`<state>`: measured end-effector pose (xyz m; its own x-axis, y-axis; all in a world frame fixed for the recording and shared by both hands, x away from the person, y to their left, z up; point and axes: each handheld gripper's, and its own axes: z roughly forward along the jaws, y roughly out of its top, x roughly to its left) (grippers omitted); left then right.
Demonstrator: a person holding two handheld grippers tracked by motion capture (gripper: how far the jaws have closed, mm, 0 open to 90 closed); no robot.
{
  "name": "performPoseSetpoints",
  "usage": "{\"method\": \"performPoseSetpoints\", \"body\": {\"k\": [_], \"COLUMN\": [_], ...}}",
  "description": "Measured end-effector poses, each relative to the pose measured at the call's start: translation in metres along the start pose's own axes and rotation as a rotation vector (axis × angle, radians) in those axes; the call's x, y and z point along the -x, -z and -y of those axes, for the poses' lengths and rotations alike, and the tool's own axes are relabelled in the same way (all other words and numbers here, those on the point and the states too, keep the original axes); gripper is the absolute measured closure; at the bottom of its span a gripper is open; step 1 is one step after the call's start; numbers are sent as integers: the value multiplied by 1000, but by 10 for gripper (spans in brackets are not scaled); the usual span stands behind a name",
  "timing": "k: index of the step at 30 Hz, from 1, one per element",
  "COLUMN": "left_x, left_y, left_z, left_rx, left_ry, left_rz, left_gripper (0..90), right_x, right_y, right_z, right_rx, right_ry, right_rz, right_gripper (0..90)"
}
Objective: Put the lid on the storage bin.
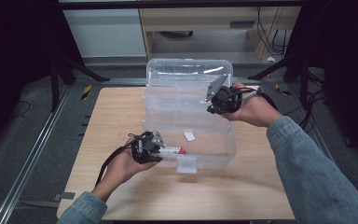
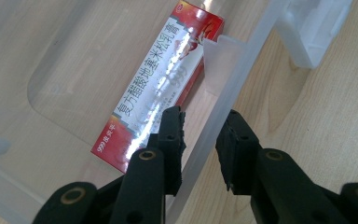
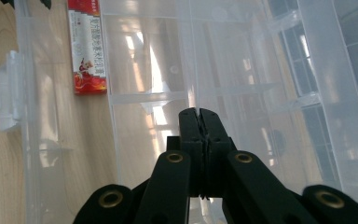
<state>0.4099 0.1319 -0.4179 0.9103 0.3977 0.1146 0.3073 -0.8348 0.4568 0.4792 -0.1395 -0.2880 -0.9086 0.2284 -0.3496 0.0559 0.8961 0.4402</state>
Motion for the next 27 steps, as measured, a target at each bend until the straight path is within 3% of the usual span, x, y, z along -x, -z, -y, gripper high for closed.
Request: {"method": "performPoseSetpoints", "body": {"k": [17,23,27], "left_x": [1,2,5], "left_y": [0,-1,-1], "left_z": [-1,-1,-2], "left_rx": [-14,-16,-23], "left_ry": [-13,-17,-21], "left_rz": [-7,-11,-33], "left_gripper": [702,702,695], "right_x": [-27,-36,-41], "right_y": [8,9,9], "right_z": [8,11,13], "right_rx": [17,15,19], "right_ry": [5,17,30], "right_rz": [-13,-7,27], "right_gripper": [900,900,894]}}
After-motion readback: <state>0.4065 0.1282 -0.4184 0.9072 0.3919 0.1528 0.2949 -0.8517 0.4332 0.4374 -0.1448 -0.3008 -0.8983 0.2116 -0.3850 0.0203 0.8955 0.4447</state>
